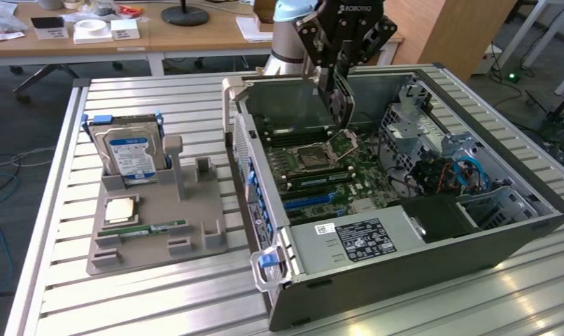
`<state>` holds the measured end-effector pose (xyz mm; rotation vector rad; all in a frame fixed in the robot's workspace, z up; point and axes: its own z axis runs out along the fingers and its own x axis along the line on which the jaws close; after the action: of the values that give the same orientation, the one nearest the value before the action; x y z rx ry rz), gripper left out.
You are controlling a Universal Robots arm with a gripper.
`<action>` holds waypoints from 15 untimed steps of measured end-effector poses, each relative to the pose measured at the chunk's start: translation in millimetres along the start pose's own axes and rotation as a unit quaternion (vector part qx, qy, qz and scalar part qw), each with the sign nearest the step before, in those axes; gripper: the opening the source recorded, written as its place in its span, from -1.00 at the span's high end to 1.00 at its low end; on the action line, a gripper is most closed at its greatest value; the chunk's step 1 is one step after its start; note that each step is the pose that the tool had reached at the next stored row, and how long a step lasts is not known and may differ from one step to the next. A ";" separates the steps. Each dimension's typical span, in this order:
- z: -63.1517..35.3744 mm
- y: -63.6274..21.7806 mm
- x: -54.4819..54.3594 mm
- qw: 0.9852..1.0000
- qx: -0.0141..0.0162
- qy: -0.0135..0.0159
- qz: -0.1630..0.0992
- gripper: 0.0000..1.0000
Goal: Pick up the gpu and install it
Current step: 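Pick up the gpu and move the gpu toward the slot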
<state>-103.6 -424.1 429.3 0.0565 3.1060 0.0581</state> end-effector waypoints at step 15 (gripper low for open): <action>1.5 1.9 -40.9 1.000 0.000 0.000 0.000 0.47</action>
<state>-62.7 -423.6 429.2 0.0566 3.1060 0.0581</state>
